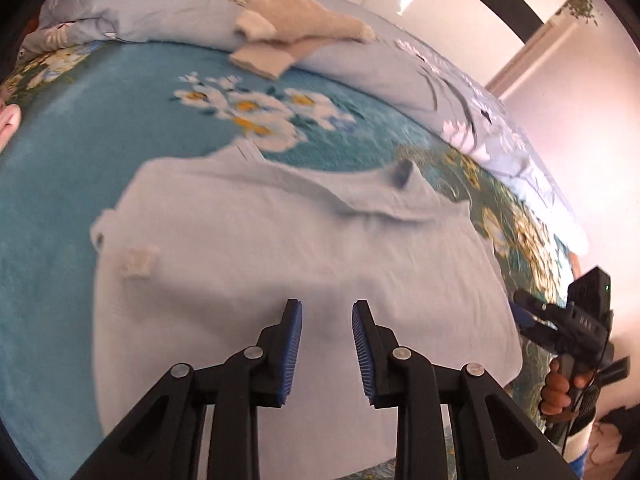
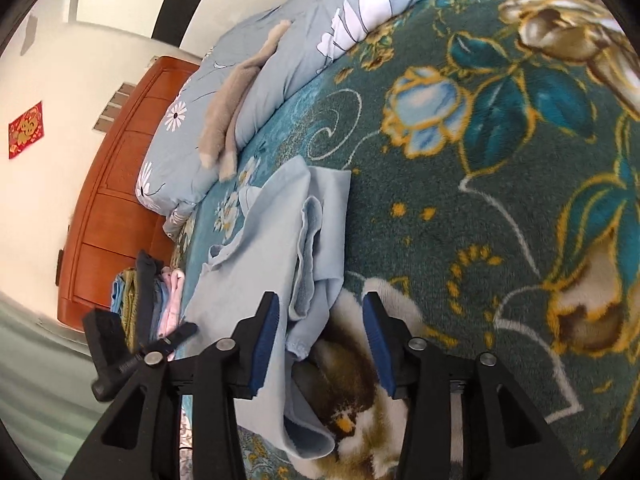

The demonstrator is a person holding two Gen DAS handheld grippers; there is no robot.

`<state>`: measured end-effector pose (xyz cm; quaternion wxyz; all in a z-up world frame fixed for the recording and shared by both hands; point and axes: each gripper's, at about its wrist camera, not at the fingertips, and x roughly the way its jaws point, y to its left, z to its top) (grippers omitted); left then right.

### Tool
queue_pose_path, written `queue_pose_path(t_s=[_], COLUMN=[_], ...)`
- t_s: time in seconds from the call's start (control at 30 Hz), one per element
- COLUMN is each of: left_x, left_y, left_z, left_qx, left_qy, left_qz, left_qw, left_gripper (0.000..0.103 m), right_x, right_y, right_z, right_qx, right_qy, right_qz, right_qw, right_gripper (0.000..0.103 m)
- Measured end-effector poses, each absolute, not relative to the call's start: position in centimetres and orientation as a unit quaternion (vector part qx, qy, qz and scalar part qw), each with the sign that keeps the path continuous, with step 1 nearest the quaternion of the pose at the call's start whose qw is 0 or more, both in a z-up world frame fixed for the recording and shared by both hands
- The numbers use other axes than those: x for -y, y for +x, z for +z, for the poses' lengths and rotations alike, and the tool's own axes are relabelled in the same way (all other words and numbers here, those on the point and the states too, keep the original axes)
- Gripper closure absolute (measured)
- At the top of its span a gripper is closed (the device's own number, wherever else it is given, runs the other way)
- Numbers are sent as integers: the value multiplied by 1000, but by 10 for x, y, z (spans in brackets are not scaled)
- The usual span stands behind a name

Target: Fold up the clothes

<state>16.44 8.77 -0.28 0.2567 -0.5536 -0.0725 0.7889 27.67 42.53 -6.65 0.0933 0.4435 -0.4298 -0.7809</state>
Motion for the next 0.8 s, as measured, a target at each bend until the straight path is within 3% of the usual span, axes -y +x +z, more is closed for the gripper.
queue_pose_path(t_s=[0.27, 0.33, 0.37, 0.43, 0.53, 0.8], left_x=[-102, -99, -97, -94, -78, 14], left_y=[203, 210, 213, 220, 231, 243], left_z=[-21, -22, -22, -22, -18, 10], left_qx=[75, 84, 88, 96, 121, 206], left_qy=[-568, -569, -569, -570, -565, -509], left_qz=[777, 774, 773, 770, 766, 799], left_qw=[261, 265, 268, 272, 280, 246], left_gripper=[74, 74, 74, 74, 74, 72], right_x=[-402, -396, -396, -396, -387, -305], right_y=[254, 251, 251, 253, 252, 218], right_z=[-68, -66, -65, -59, -35, 65], right_qx=[415, 407, 408, 416, 400, 268], right_qy=[456, 458, 460, 456, 448, 456], right_qz=[-781, -786, -785, -783, -797, -843], right_qw=[95, 83, 76, 72, 70, 98], right_gripper=[56, 65, 86, 91, 94, 94])
